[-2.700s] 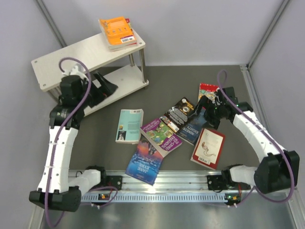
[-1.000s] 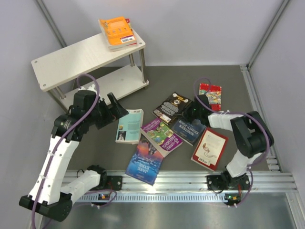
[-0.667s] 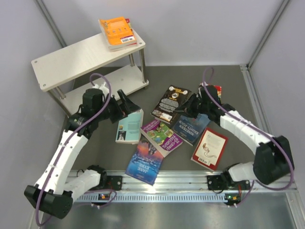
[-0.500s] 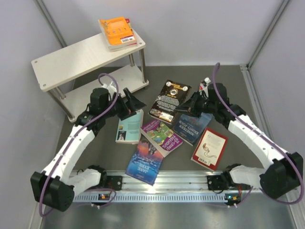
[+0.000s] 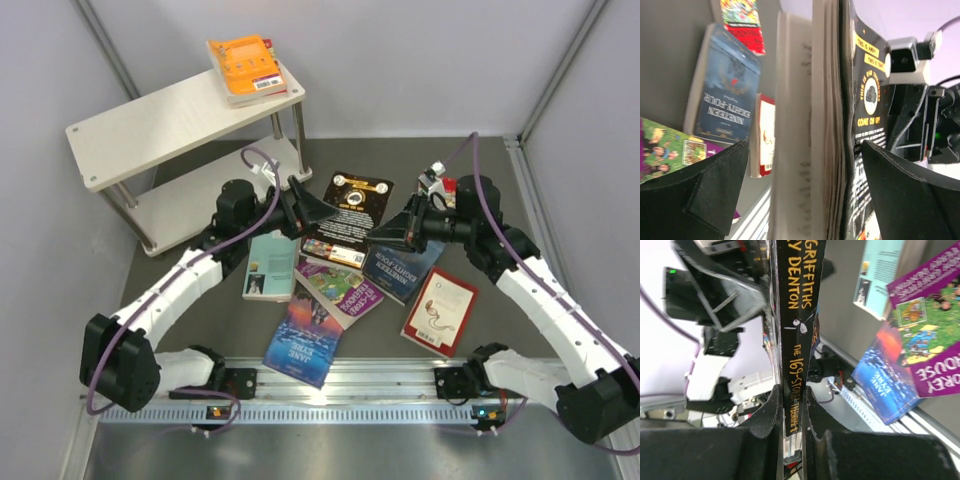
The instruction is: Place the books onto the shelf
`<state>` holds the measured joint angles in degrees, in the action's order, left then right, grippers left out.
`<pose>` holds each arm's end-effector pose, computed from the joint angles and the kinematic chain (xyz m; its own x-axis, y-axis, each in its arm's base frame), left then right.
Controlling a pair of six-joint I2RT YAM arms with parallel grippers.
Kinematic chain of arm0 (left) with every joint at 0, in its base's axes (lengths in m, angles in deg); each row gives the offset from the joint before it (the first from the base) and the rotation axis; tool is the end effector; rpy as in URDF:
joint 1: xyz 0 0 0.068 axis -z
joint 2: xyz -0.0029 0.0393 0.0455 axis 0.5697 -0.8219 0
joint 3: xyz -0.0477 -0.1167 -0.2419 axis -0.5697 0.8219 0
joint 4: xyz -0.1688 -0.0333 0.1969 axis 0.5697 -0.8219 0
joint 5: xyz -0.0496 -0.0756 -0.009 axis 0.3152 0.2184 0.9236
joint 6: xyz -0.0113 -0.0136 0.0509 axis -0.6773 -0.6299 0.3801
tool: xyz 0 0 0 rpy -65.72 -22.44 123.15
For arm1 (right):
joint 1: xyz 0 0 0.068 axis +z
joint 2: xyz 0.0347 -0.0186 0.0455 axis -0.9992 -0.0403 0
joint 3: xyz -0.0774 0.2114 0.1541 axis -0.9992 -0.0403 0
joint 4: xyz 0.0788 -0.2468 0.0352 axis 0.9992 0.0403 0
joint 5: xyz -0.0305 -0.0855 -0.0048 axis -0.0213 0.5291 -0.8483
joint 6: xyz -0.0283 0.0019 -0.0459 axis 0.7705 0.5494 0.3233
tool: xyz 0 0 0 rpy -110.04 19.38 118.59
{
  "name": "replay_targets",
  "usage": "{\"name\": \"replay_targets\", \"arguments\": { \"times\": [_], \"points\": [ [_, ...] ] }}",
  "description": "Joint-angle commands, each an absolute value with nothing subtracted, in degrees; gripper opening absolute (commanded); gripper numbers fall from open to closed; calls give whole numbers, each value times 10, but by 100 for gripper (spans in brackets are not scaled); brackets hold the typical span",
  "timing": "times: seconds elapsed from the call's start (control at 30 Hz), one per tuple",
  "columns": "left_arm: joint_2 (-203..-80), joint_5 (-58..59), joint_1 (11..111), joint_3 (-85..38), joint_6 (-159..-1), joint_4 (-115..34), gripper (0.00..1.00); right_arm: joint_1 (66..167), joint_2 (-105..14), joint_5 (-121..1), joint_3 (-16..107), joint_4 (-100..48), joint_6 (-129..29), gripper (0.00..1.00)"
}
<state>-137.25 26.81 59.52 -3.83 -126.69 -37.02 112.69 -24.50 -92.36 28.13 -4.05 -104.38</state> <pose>0.2508 -0.1379 0.3188 -0.8249 -0.3893 -0.4098 0.2761 0.3551 -0.8931 0.1971 0.1171 0.3519 -0.9286 0.3080 -0.2072 -0.0847 0.3676 0.9261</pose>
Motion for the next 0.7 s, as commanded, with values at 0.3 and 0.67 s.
{"name": "replay_targets", "arguments": {
  "times": [0.3, 0.67],
  "points": [
    [-1284, 249, 627, 91, -1330, -276, 99, 1124, -210, -990, 280, -216, -1137, 0],
    [-1212, 239, 627, 164, -1441, -181, 99, 1123, -182, -987, 220, -334, -1199, 0]
  ]
}}
